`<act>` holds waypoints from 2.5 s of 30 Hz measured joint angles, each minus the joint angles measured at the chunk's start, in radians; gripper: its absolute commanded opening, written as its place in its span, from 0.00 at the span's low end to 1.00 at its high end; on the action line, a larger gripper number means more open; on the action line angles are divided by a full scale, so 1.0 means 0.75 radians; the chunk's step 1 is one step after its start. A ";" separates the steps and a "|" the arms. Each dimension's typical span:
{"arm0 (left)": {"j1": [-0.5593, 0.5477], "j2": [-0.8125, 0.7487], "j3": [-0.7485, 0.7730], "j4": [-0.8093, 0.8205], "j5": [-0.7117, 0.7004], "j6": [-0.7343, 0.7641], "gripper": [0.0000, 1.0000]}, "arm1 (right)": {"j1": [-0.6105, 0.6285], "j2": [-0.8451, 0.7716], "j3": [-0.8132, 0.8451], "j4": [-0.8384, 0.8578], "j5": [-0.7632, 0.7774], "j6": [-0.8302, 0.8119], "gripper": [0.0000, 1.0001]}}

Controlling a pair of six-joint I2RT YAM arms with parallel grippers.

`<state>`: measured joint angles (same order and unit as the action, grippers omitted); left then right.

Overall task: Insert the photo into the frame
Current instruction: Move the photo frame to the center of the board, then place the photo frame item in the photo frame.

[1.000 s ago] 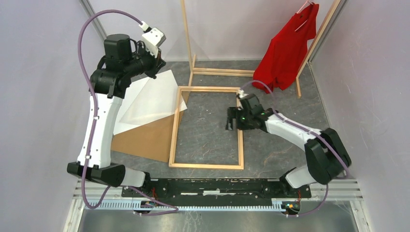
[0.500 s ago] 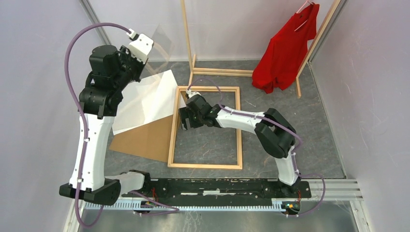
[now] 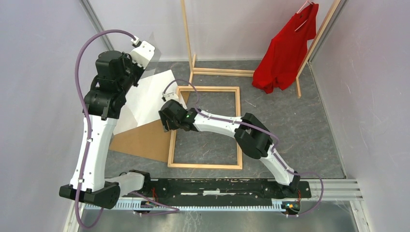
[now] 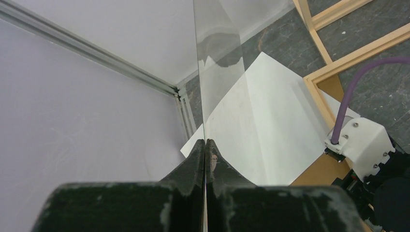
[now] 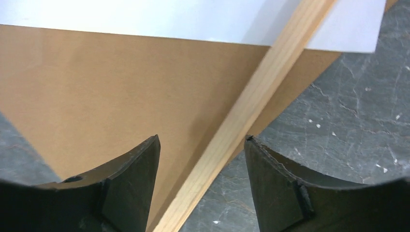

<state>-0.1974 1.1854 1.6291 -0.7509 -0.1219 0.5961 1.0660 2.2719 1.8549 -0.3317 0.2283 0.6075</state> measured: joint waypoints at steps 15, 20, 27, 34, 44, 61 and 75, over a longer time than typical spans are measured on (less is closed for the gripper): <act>0.000 -0.026 0.012 -0.010 0.024 0.001 0.02 | -0.002 0.019 -0.080 -0.039 0.142 0.123 0.20; 0.000 -0.026 0.012 -0.020 0.059 0.000 0.02 | -0.033 -0.167 -0.365 0.027 0.178 0.224 0.11; 0.000 -0.026 0.012 -0.026 0.101 -0.001 0.02 | -0.092 -0.325 -0.583 0.087 0.211 0.294 0.01; 0.000 -0.026 0.012 -0.027 0.132 -0.001 0.02 | -0.143 -0.468 -0.808 0.157 0.211 0.389 0.00; 0.000 -0.026 0.012 -0.027 0.178 -0.002 0.02 | -0.159 -0.556 -0.954 0.184 0.165 0.474 0.18; 0.000 -0.026 0.010 -0.049 0.247 -0.002 0.02 | -0.184 -0.304 -0.498 0.171 0.012 0.549 0.84; 0.000 -0.021 0.003 -0.066 0.328 -0.036 0.02 | -0.568 -0.882 -1.166 0.089 0.392 0.002 0.78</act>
<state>-0.1974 1.1698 1.6310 -0.8001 0.1238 0.5694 0.6399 1.6104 0.9806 -0.2653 0.5220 0.6090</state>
